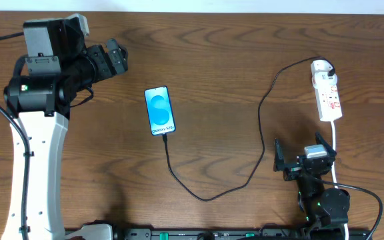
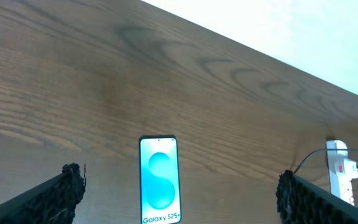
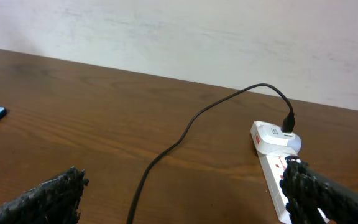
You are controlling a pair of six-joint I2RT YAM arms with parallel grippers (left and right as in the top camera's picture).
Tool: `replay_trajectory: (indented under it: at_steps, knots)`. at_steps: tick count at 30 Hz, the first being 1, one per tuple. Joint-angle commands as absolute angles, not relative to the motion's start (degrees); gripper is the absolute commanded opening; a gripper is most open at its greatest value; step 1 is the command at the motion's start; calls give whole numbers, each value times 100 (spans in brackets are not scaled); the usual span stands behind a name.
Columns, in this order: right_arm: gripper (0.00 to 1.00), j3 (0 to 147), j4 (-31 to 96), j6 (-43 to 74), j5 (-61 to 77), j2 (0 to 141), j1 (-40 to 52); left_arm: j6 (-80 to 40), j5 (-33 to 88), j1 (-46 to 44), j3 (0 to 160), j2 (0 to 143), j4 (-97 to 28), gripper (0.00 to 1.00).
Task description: Plug charger to phone and switch on socket
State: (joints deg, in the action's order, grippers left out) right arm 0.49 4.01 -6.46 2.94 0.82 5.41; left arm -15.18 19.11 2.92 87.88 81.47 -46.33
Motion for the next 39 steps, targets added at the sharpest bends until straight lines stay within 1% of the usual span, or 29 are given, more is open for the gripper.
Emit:
replay_trajectory:
  at_steps: [1,3,8,13,18,31,36,39]
  knots:
    - [99,32,410,-563,252,27,563,-1525,1874,316,8799,8101,-4866,100]
    - [99,32,410,-563,252,27,563,-1463,1634,316,8799,8108,-4880,100]
    - [99,32,410,-563,252,27,563,-1404,1490,316,8792,8123,-4838,100]
    - [99,32,410,-563,252,27,563,-438,1492,303,8571,7994,-4834,100]
    - [99,32,410,-563,252,27,563,8,1490,305,8112,7430,-4665,100]
    - [99,32,410,-563,250,27,563,38,1428,309,4698,4646,-2388,100]
    - [99,32,410,-563,250,27,563,40,1424,309,3461,3586,-1699,99]
    - [99,32,410,-563,252,27,563,40,1275,309,2987,3142,-1612,100]
